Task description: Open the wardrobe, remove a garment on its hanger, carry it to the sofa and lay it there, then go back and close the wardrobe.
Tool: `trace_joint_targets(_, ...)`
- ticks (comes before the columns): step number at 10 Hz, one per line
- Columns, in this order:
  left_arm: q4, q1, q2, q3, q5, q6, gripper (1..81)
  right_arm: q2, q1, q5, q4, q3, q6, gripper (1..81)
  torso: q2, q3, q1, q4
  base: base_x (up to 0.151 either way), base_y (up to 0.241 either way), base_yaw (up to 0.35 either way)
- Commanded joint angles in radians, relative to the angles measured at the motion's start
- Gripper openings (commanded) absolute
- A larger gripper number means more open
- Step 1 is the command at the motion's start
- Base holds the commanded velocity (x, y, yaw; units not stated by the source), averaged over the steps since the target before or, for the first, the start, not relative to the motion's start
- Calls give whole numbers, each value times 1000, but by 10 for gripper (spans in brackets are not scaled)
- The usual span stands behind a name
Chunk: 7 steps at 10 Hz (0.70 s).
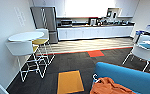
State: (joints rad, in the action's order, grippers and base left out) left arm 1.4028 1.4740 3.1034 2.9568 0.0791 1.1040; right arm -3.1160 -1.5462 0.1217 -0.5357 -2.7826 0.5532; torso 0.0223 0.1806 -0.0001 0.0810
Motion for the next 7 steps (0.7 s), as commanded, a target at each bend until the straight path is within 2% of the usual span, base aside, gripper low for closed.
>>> trace_joint_targets(1,8,-31,3,4,-50,-7,811,-8,24,-47,-9,2,-2,811,0,0,0,0,0,0,307)
trace_joint_targets(7,8,-31,6,4,-59,-9,811,-8,20,-48,-10,2,-2,811,0,0,0,0,0,0,307)
